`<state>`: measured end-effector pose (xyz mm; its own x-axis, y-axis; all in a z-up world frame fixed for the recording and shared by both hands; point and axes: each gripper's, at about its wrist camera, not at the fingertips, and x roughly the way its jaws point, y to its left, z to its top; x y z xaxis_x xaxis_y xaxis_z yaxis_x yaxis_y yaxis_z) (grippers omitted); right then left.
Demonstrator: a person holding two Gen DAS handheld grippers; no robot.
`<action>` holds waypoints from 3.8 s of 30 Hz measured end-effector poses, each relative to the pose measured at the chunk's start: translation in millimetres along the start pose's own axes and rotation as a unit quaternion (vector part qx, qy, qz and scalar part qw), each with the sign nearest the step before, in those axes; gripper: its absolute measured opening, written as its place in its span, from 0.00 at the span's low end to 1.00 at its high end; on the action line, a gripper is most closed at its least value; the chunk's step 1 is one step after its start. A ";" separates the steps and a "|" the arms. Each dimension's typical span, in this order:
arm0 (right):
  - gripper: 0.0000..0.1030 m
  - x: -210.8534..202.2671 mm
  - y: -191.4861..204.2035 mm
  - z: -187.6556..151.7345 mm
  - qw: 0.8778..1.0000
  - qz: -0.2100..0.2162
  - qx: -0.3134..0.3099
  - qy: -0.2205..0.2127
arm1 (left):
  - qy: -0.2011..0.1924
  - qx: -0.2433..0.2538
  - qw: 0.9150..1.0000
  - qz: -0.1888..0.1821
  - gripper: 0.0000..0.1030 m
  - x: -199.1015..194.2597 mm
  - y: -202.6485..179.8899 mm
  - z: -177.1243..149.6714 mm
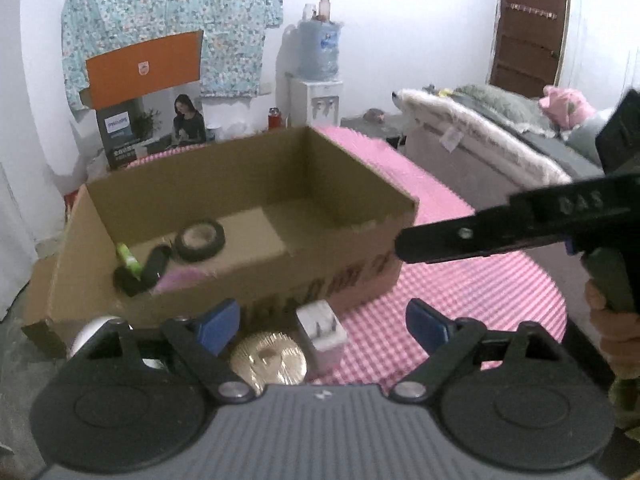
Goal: Organize rigid objects
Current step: 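Move the right gripper back and grasp the white plug charger, then carry the white charger into the box and open the right gripper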
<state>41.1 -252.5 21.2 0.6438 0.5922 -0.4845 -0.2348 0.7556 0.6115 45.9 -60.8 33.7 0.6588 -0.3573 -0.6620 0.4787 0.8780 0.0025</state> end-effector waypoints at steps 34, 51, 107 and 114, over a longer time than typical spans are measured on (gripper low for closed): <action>0.23 91.5 -41.0 -19.7 0.995 -0.016 0.085 0.050 | 0.042 0.021 0.999 -0.012 0.41 79.2 -17.3 -16.1; 0.26 67.0 -52.5 -32.3 0.993 -0.032 0.111 0.032 | 0.047 0.003 0.998 -0.048 0.41 83.3 -32.5 -30.3; 0.30 52.5 -21.9 -41.8 0.988 -0.006 0.153 0.026 | 0.024 0.002 1.000 0.012 0.27 39.4 -49.3 -40.4; 0.30 47.8 -2.0 -33.2 0.992 0.000 0.126 0.020 | 0.002 -0.001 1.000 0.027 0.27 16.8 -50.3 -38.1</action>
<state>48.1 -216.4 -24.0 0.6136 0.6064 -0.5058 -0.0415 0.6644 0.7462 10.8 -98.8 -6.1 0.6816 -0.3085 -0.6634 0.4413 0.8966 0.0364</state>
